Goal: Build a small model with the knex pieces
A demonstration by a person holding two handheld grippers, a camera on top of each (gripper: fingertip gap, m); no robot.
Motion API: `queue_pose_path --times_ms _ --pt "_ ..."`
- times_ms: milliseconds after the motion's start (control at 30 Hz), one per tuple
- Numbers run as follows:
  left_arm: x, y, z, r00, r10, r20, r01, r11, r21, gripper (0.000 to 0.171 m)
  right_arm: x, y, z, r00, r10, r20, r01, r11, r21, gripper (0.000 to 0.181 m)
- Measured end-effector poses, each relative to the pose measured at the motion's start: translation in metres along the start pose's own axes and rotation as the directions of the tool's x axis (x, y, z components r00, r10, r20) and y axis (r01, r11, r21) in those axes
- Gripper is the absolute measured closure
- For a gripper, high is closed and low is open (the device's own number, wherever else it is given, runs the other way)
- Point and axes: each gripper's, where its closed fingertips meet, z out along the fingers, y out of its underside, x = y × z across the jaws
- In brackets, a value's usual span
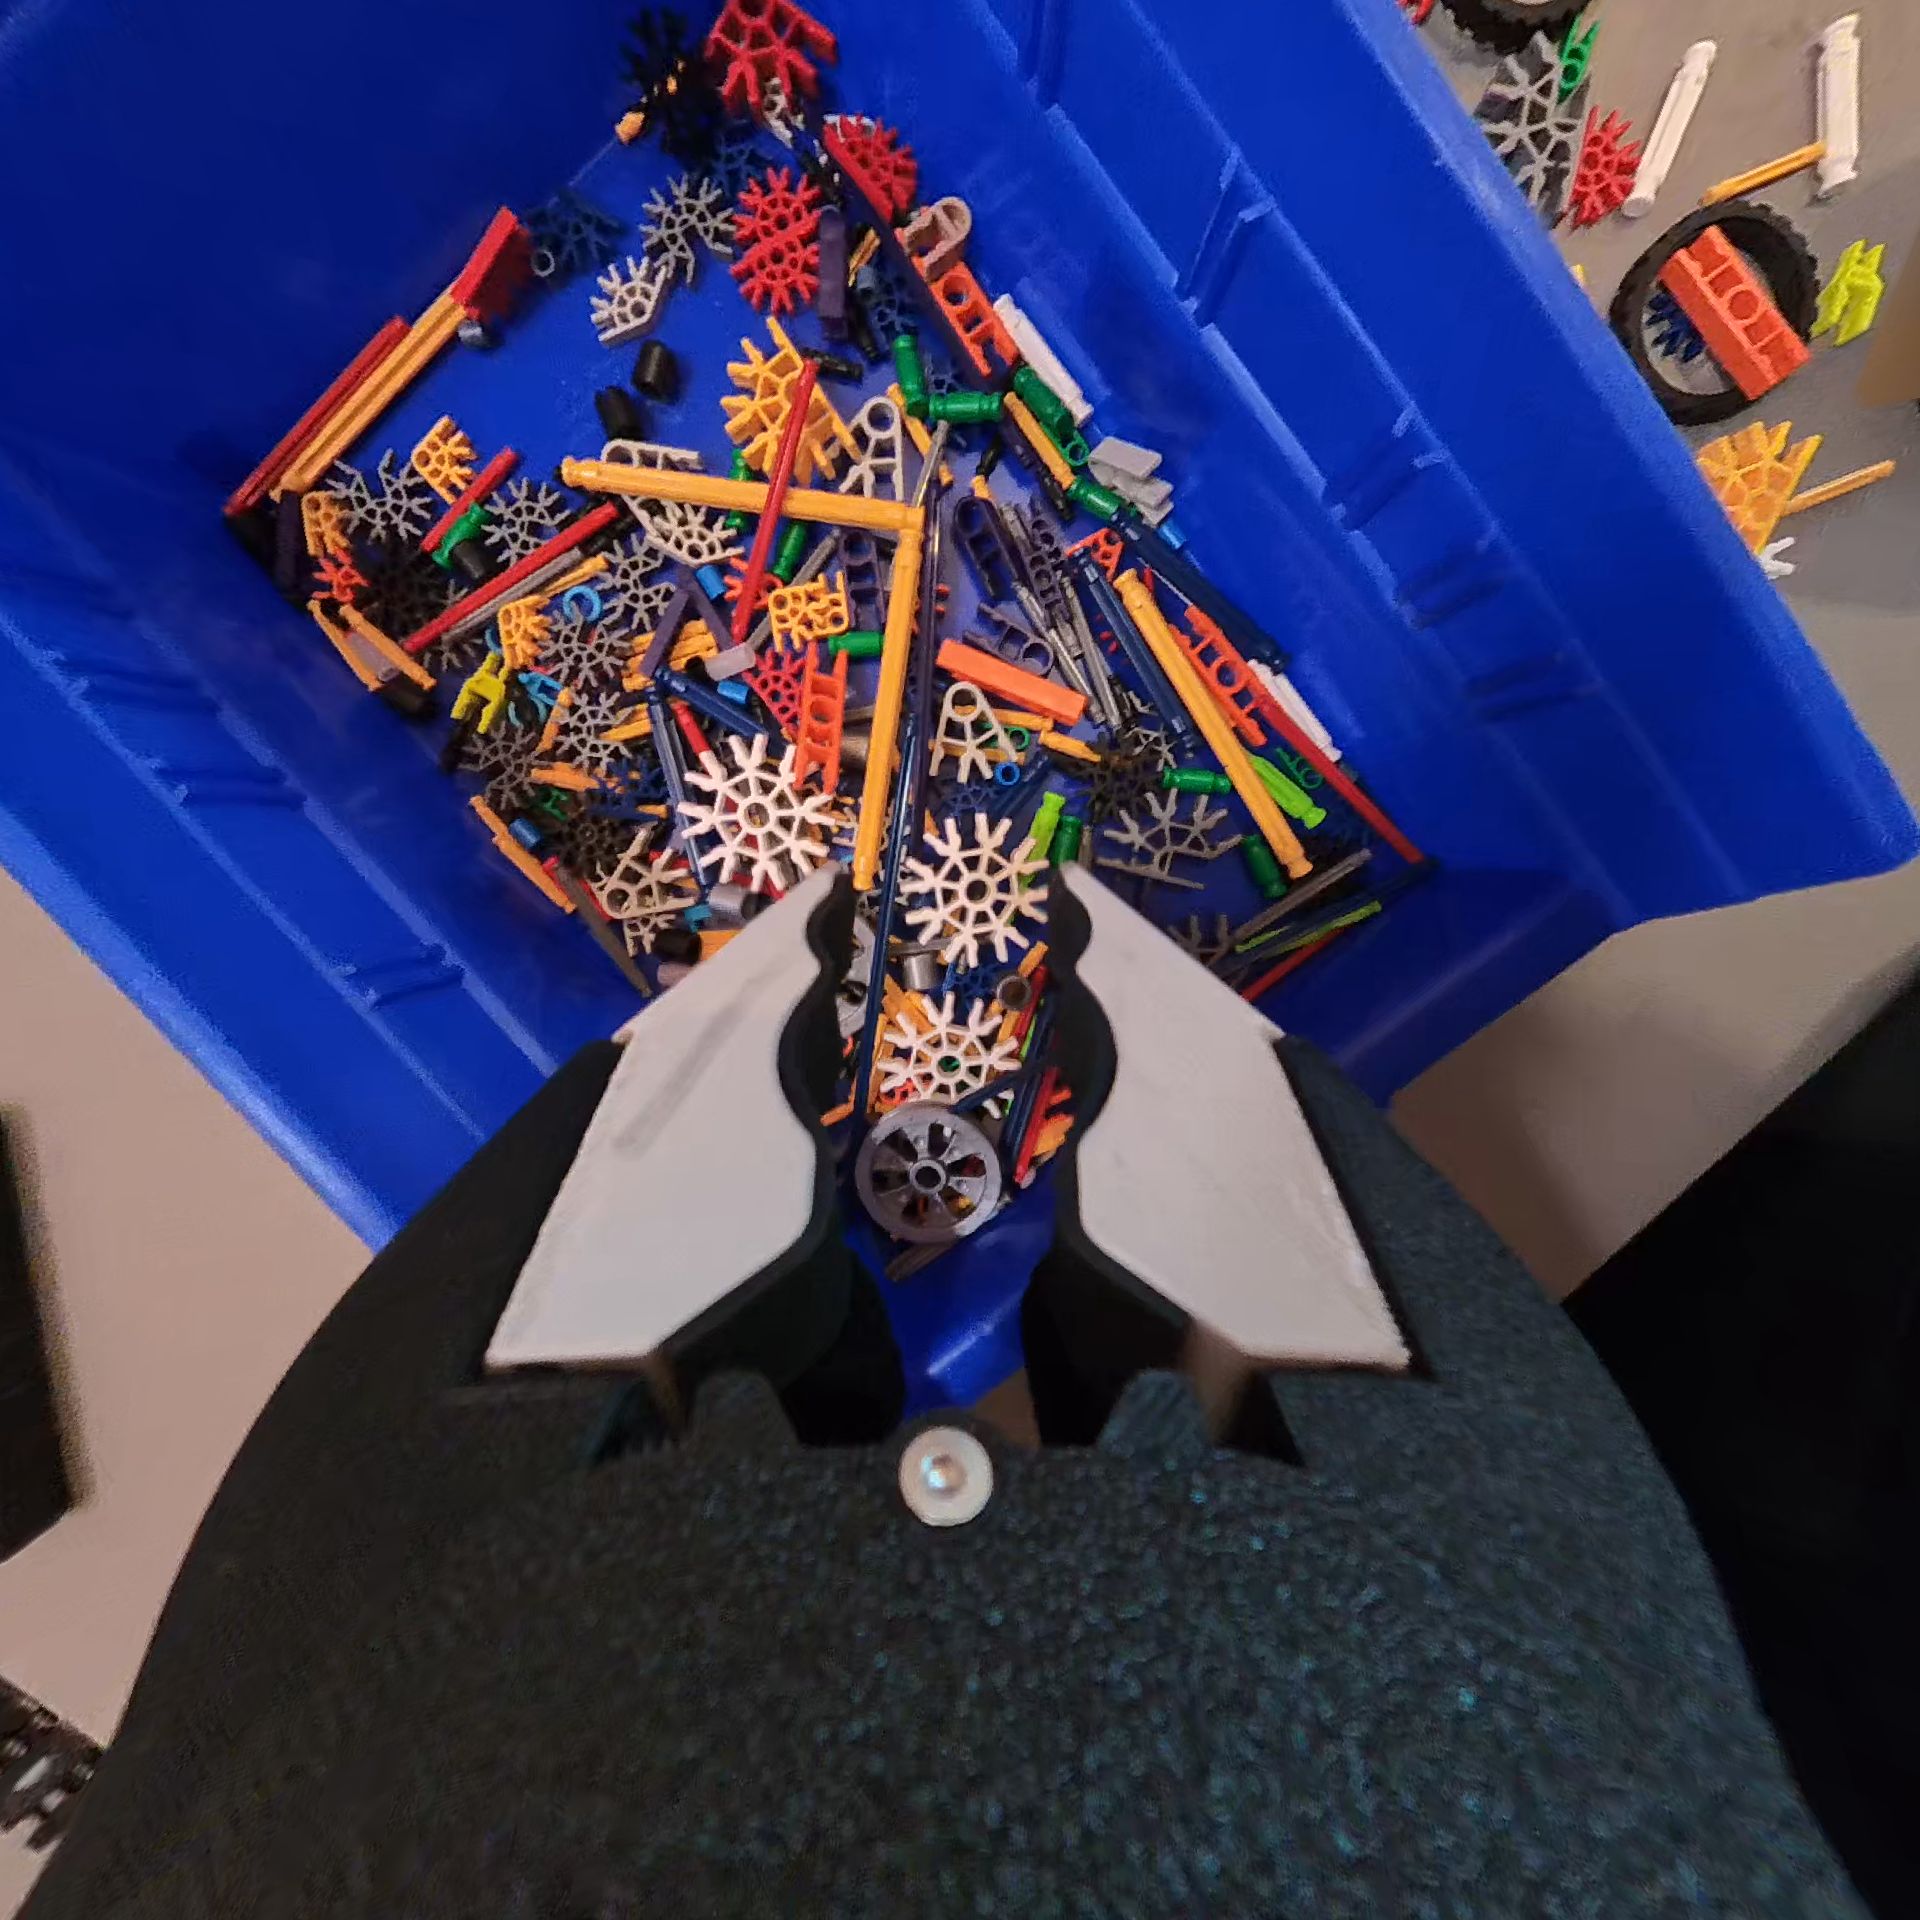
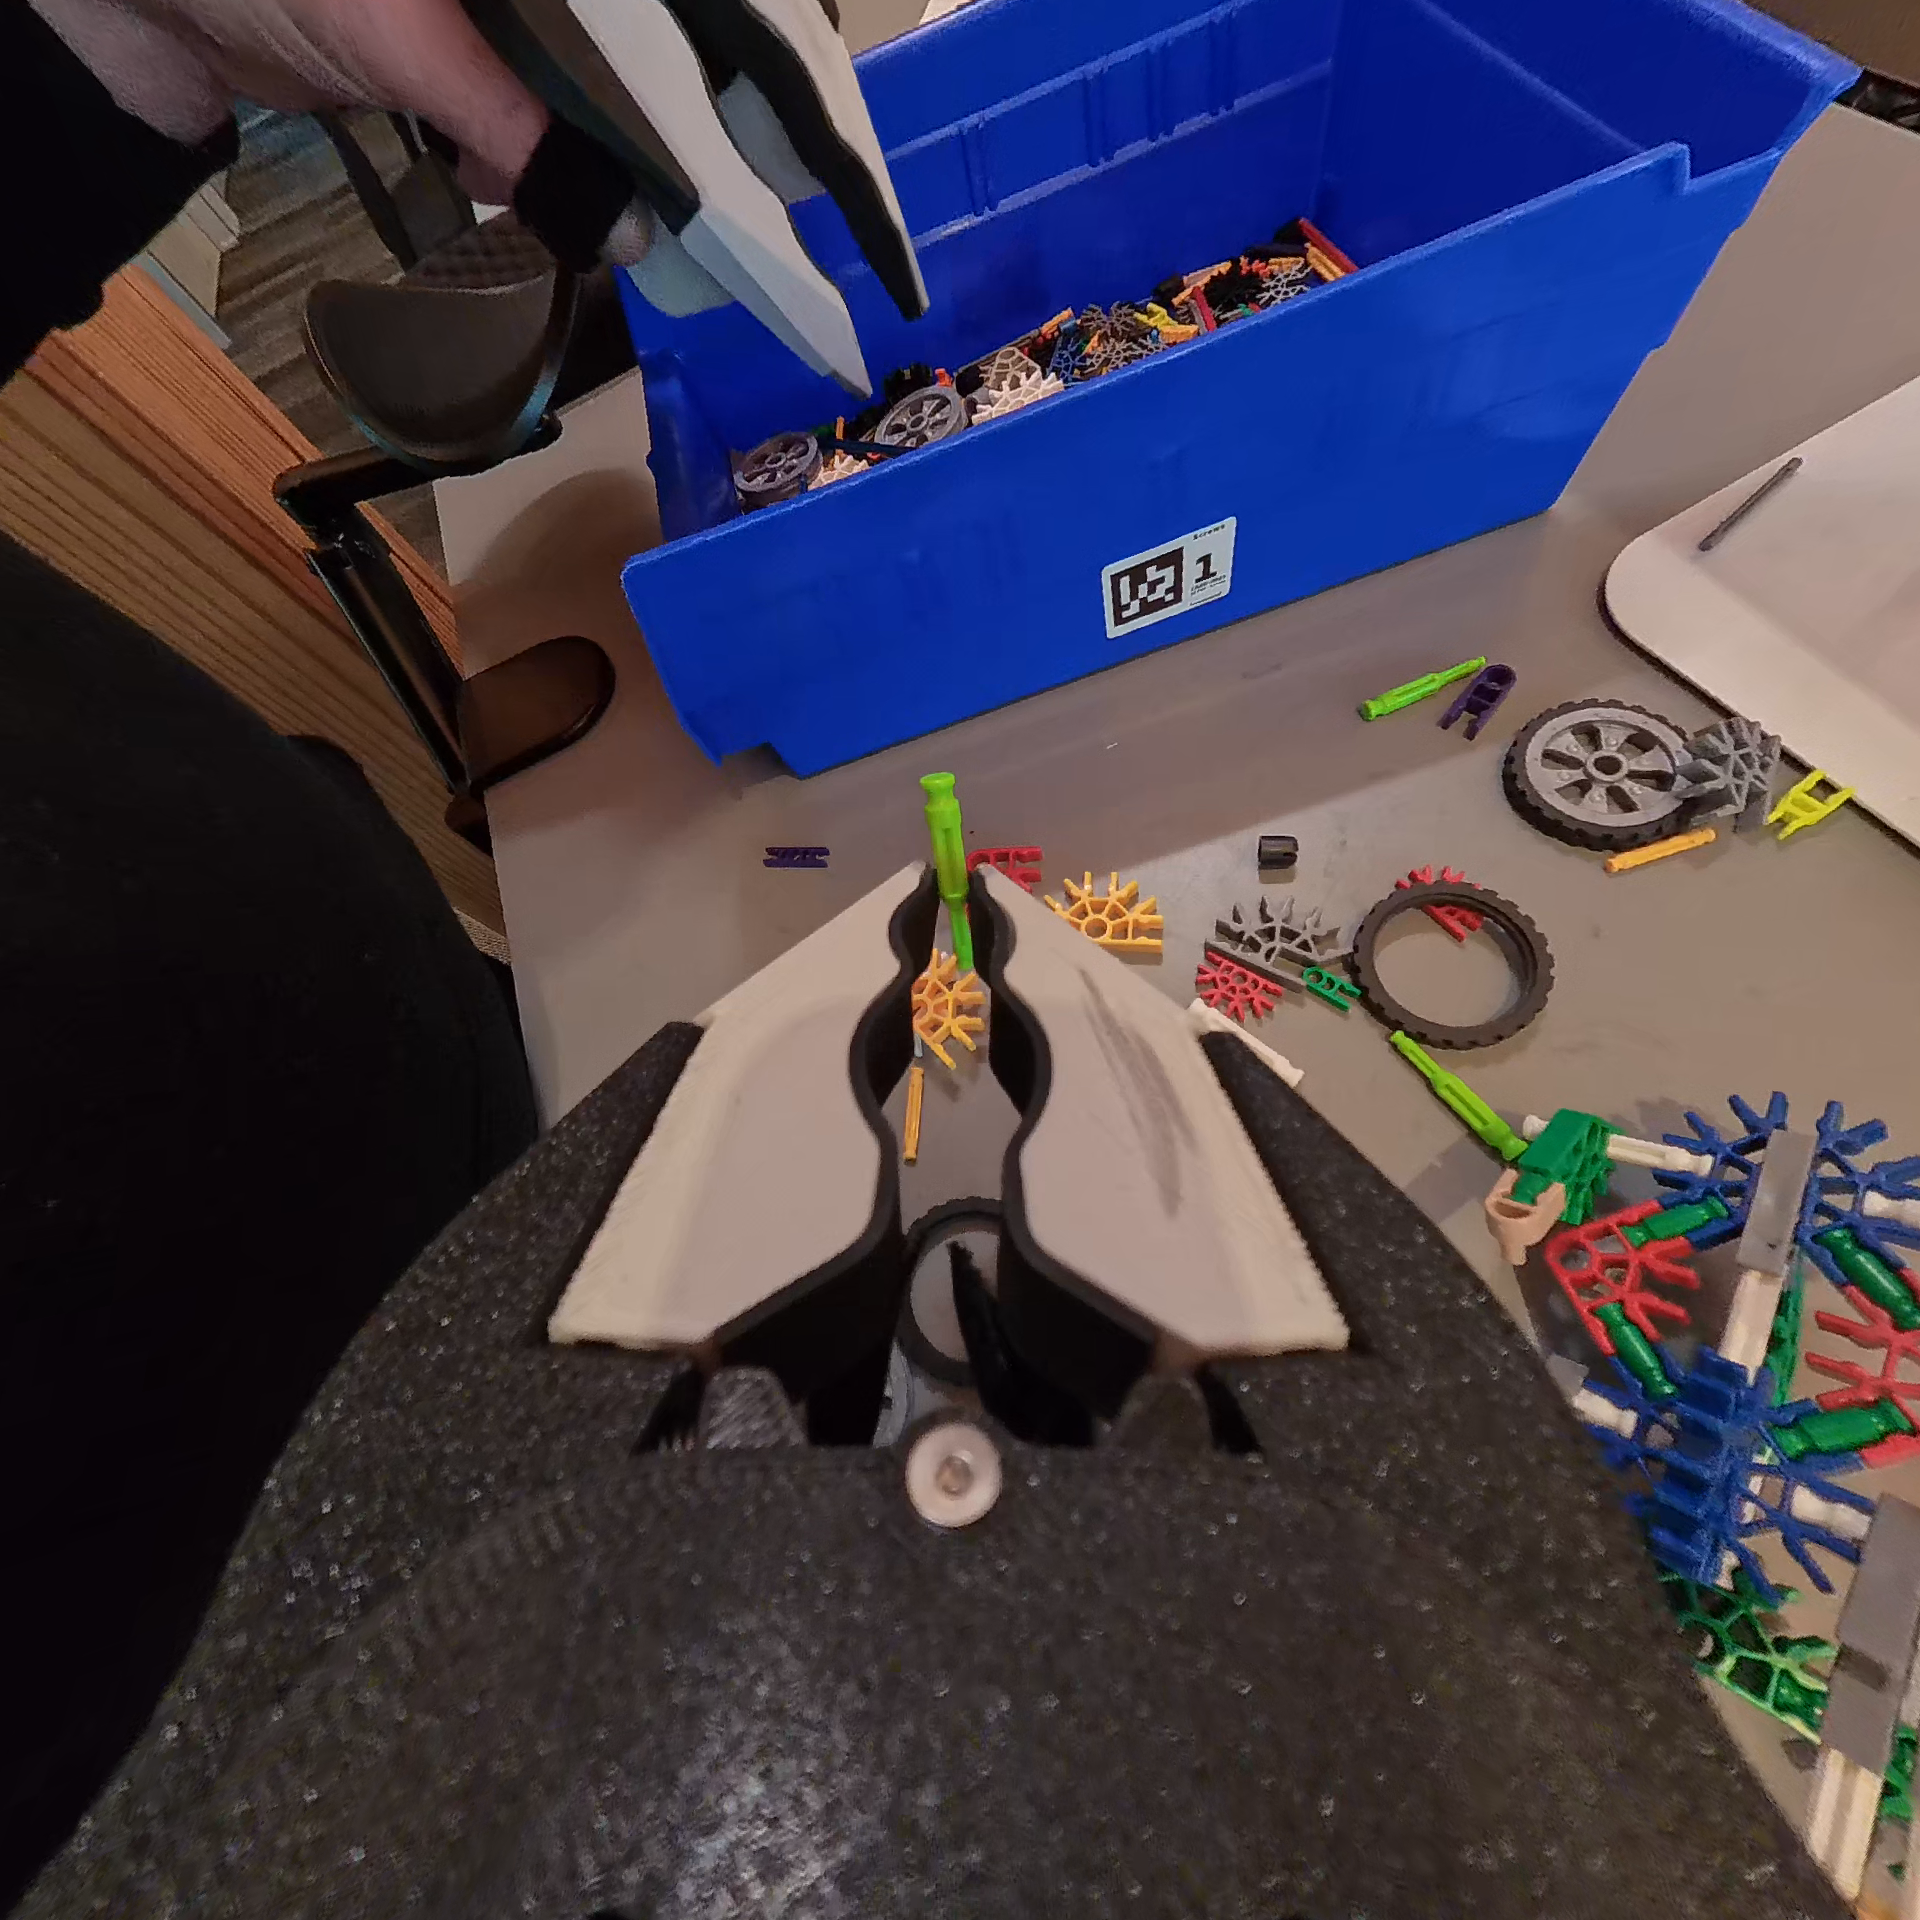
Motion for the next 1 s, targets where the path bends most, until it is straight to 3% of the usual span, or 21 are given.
queue_pose_path --times_ms 767,1000 --pt "-0.024 -0.024 0.023 0.999 -0.011 0.038 0.011 1.000 -0.003 0.131 0.002 0.005 -0.003 1.000 0.022 -0.021 -0.022 1.000 0.007 0.176" --pt "-0.025 -0.060 0.043 1.000 0.012 0.014 -0.013 0.999 0.035 0.131 0.000 0.004 -0.002 1.000 0.019 -0.018 -0.019 1.000 0.017 0.176"
